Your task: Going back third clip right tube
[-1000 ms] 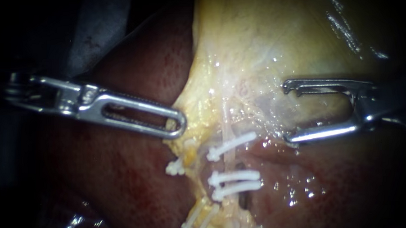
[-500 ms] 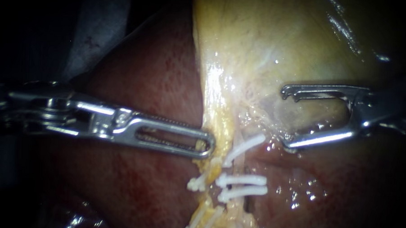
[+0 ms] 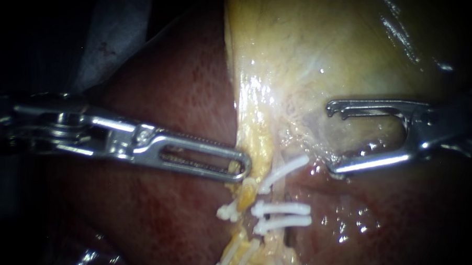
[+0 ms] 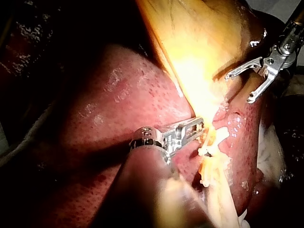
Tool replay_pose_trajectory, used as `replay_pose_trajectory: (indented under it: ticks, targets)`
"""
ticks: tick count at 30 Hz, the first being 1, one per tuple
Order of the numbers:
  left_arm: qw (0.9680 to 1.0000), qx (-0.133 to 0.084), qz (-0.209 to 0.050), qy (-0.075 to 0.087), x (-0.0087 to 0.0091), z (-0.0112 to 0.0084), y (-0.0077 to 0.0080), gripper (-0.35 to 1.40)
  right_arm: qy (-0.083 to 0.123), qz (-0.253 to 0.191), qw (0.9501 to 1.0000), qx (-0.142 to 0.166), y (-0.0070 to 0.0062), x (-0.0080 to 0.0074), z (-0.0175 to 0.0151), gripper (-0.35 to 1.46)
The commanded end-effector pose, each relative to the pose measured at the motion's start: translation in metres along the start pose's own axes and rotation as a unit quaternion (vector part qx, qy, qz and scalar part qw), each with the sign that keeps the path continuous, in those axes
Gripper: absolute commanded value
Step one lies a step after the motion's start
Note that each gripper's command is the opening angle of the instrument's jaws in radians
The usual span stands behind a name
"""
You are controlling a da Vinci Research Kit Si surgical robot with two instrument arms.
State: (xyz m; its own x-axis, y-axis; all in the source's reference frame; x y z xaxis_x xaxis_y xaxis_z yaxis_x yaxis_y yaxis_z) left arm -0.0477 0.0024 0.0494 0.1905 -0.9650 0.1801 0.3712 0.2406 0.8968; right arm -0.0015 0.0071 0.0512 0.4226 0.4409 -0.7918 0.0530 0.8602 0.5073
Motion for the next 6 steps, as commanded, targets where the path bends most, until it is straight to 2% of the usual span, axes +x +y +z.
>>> replay_pose_trajectory:
  ticks: [1, 6]
  targets:
    - [1.0, 0.0, 0.0, 0.0, 0.0, 0.0, 0.0, -0.35, 0.0, 0.0, 1.0, 0.0, 0.0, 0.0, 0.0, 0.6]
    - [1.0, 0.0, 0.0, 0.0, 0.0, 0.0, 0.0, -0.35, 0.0, 0.0, 1.0, 0.001, 0.0, 0.0, 0.0, 0.6]
